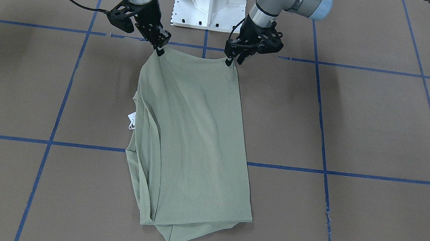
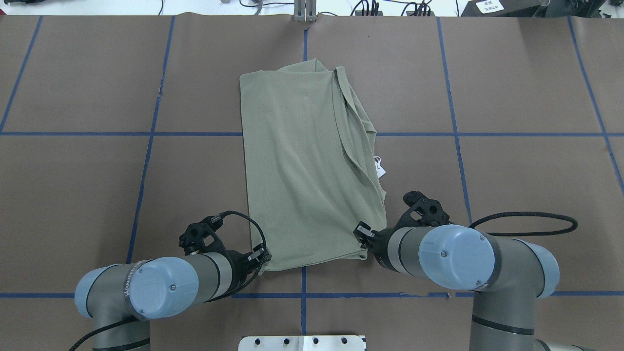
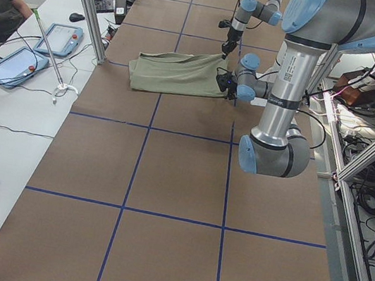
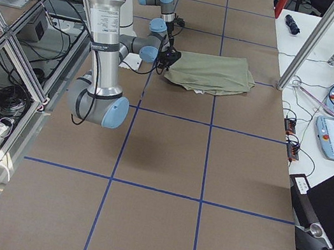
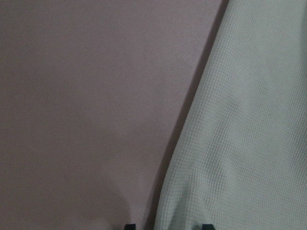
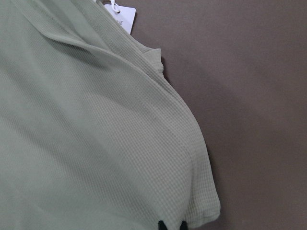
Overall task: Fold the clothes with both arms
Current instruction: 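Grasp both corners of the shirt's edge nearest the robot with both grippers, then lift the near edge and fold it over toward the far edge with both grippers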
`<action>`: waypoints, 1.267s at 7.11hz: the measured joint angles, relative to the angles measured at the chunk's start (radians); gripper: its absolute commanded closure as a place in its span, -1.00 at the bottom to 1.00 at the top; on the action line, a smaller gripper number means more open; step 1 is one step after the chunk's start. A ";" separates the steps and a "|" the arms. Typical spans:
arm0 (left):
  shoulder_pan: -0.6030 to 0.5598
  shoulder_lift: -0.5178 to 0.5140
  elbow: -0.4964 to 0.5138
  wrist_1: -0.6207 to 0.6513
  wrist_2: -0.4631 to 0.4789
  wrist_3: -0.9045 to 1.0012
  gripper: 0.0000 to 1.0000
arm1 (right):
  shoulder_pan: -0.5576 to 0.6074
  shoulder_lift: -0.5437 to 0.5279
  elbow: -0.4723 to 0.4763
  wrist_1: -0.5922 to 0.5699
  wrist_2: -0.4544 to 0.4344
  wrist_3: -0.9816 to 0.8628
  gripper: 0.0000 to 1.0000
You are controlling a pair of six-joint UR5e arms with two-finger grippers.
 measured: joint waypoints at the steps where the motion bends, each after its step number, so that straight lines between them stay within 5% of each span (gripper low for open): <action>1: 0.010 -0.002 -0.004 0.002 0.000 -0.001 0.99 | 0.000 0.001 0.000 0.000 0.000 0.000 1.00; 6: 0.016 -0.008 -0.020 0.004 0.000 -0.007 1.00 | -0.004 -0.001 0.004 0.000 0.000 0.004 1.00; 9: 0.063 0.012 -0.189 0.125 0.004 -0.080 1.00 | -0.089 -0.064 0.133 -0.052 -0.022 0.100 1.00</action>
